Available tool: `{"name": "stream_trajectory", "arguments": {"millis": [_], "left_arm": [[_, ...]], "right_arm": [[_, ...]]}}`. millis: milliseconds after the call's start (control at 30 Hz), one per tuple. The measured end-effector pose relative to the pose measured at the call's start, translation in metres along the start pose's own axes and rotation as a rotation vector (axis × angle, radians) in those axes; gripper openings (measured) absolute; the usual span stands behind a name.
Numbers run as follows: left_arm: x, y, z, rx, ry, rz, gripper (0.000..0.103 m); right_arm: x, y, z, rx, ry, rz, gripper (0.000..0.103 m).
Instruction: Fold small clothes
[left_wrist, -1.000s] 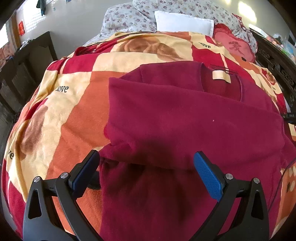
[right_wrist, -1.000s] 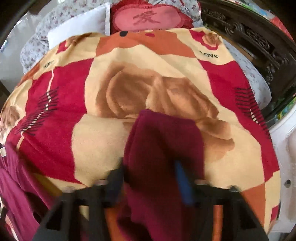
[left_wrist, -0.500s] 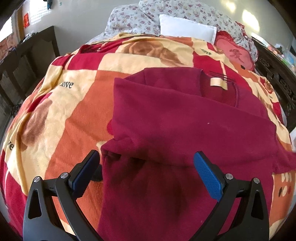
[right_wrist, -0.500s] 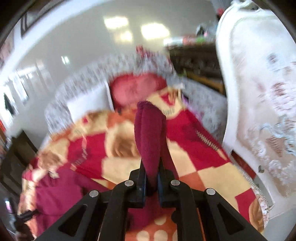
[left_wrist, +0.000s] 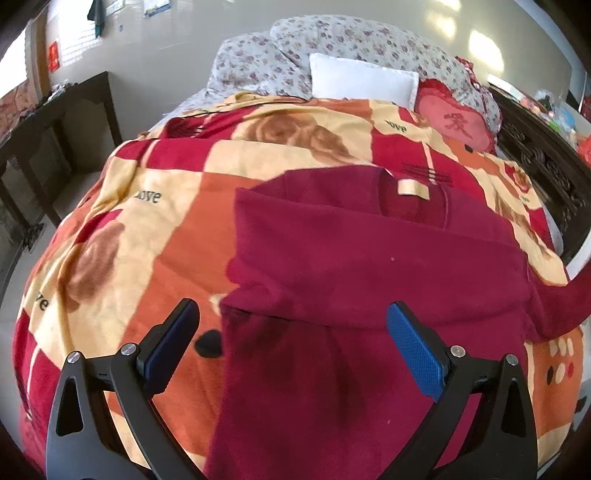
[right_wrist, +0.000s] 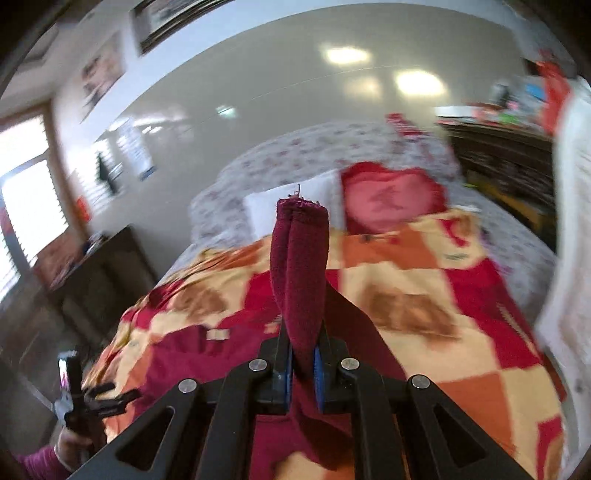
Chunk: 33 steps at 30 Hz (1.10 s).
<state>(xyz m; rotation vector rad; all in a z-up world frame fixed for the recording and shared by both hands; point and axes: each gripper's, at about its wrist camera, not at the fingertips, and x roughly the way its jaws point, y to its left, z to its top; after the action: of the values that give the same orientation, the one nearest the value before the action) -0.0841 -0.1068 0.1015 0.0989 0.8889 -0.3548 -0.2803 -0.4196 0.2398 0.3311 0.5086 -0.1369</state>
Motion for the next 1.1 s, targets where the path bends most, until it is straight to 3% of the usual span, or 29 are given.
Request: {"name": "stream_trajectory", "arguments": {"millis": [200,333,467,567,600,733,767,867,967,1100], "left_arm": [[-0.002,0.023,0.002,-0.053,-0.008,0.006,0.102],[0.001,0.037,0.002,-0.081,-0.007,0.015,0.102],[0.008,0.052,0.002,-0.116,-0.003,-0.005,0.102],[0.014,0.060,0.003,-0.133,0.013,-0.026,0.102],[0.015,0.061,0.003,-0.136,0.014,-0.036,0.102],[0.020,0.060,0.006,-0.148,0.005,-0.089,0.102],[0.022,0.058,0.007,-0.149,0.006,-0.104,0.102],[0.029,0.050,0.011,-0.160,0.027,-0.139,0.102],[0.027,0.046,0.012,-0.177,0.023,-0.147,0.102],[0.019,0.048,0.011,-0.169,-0.004,-0.149,0.102]], "right_arm": [[0.080,0.095,-0.001,-0.144,0.102,0.194,0.008],[0.151,0.155,-0.028,-0.218,0.224,0.314,0.008],[0.214,0.185,-0.069,-0.265,0.323,0.329,0.008],[0.257,0.184,-0.101,-0.211,0.504,0.319,0.008],[0.261,0.179,-0.108,-0.182,0.527,0.330,0.008],[0.235,0.154,-0.104,-0.130,0.467,0.353,0.012],[0.227,0.150,-0.101,-0.129,0.447,0.354,0.018],[0.202,0.135,-0.095,-0.126,0.379,0.338,0.059],[0.197,0.135,-0.091,-0.101,0.400,0.348,0.061],[0.171,0.110,-0.080,-0.058,0.303,0.305,0.061]]}}
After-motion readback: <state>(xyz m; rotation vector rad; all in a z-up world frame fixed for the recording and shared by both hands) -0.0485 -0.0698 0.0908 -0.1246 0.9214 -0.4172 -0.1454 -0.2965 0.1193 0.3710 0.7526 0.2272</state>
